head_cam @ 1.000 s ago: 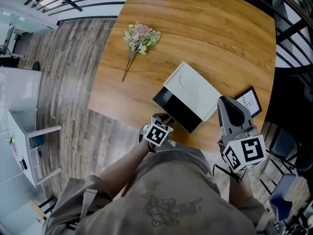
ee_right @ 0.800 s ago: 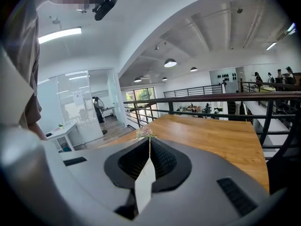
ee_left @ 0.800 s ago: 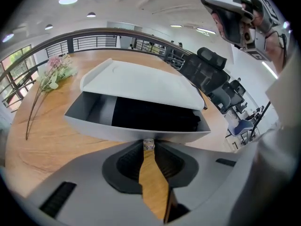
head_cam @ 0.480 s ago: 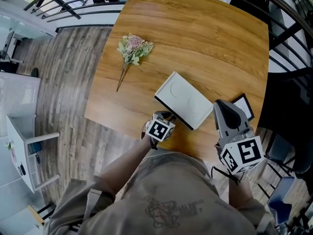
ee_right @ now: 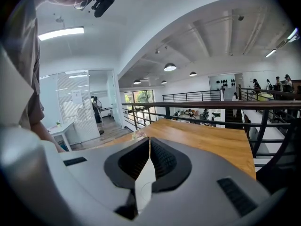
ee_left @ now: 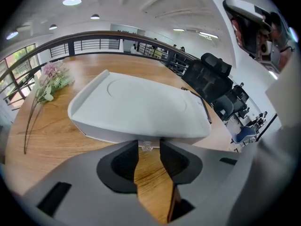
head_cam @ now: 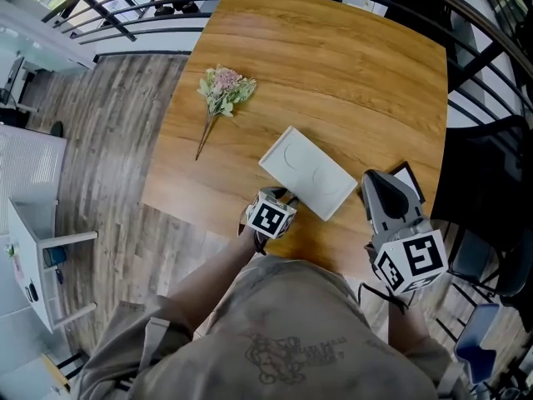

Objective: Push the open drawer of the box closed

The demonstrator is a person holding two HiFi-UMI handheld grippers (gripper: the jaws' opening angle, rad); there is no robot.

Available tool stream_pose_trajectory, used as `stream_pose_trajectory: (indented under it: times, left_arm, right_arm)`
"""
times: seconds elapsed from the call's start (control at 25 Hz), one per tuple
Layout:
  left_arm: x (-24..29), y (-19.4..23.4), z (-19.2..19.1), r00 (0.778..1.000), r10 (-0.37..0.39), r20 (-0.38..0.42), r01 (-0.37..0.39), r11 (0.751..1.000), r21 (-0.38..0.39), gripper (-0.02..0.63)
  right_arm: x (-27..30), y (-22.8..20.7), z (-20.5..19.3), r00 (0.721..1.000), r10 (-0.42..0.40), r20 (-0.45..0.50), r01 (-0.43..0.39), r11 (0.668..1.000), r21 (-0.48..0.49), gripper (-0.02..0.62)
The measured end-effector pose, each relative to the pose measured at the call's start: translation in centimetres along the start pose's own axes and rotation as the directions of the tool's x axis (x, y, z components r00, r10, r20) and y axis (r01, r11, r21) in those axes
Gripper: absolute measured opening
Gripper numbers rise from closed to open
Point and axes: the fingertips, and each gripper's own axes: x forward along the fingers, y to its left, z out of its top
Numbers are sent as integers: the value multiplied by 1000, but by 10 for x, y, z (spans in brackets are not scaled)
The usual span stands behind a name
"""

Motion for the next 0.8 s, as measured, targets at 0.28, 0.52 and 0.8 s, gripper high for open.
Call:
stream_pose_trajectory:
  times: [0.28,0.52,0.8]
  left_arm:
    - [-60,6,24,988,7,155,1,998,-55,106]
    - [-137,20,67,937,63,344,-45,997,-63,70]
    - [-244,14,134,826,112,552,-181,981,72,48]
  right_arm:
    - [-4,23,33,996,46,75,-40,996,-79,35]
    - [-13,47,71,981,83,173,-69,994,-87,35]
    - [-25,80,116,949,167,269,-149,985,-84,35]
